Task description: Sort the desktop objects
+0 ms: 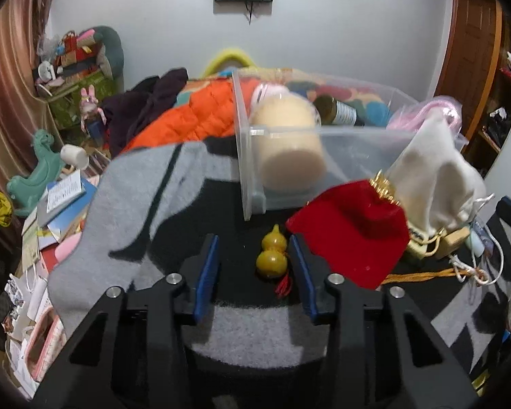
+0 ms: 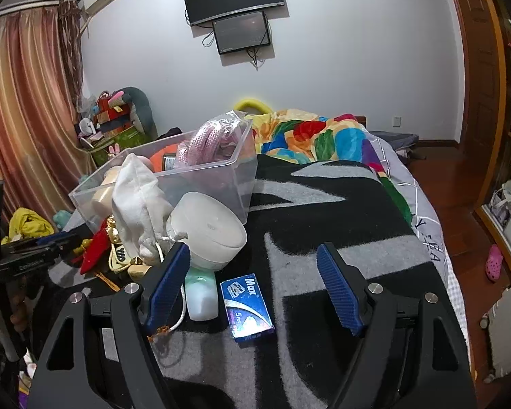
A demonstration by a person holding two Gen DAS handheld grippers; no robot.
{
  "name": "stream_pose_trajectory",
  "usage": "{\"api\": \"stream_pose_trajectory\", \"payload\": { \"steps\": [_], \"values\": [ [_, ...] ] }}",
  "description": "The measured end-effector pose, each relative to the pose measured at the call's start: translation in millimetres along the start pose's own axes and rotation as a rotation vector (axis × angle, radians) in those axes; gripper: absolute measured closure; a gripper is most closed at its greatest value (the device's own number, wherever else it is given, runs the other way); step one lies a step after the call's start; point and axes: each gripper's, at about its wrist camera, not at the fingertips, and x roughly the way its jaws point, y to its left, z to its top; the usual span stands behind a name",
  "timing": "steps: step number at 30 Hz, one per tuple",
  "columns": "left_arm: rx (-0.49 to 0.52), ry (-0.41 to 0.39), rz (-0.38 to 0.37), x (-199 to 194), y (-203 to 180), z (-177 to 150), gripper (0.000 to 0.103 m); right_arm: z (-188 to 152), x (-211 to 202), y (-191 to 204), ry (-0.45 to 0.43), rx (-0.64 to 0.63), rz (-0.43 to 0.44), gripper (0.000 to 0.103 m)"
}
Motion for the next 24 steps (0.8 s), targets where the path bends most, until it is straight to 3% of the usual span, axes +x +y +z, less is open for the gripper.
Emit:
{"api": "stream_pose_trajectory", "payload": {
  "steps": [7, 15, 20, 24],
  "values": [
    [0.054, 0.05, 0.023, 11.5, -7.9, -2.9, 0.062, 5.2, 11.8, 9.8, 0.025, -0.033, 0.01, 0.032],
    [0.078, 0.06, 0.04, 16.6, -14.1, -1.5, 0.062, 9.2, 32.5, 15.2, 0.098, -0.019, 0.091, 0.032],
    [0.12, 0.033, 0.049, 13.7, -23.5, -5.1, 0.083, 14.7, 36.9, 25.3, 0.109, -0.066, 0.082, 0.032],
    [0.131, 0.02, 0.059, 12.3, -25.5, -5.8, 0.084, 18.6, 39.2, 32.7, 0.107, -0.117, 0.061, 0.032]
  ]
}}
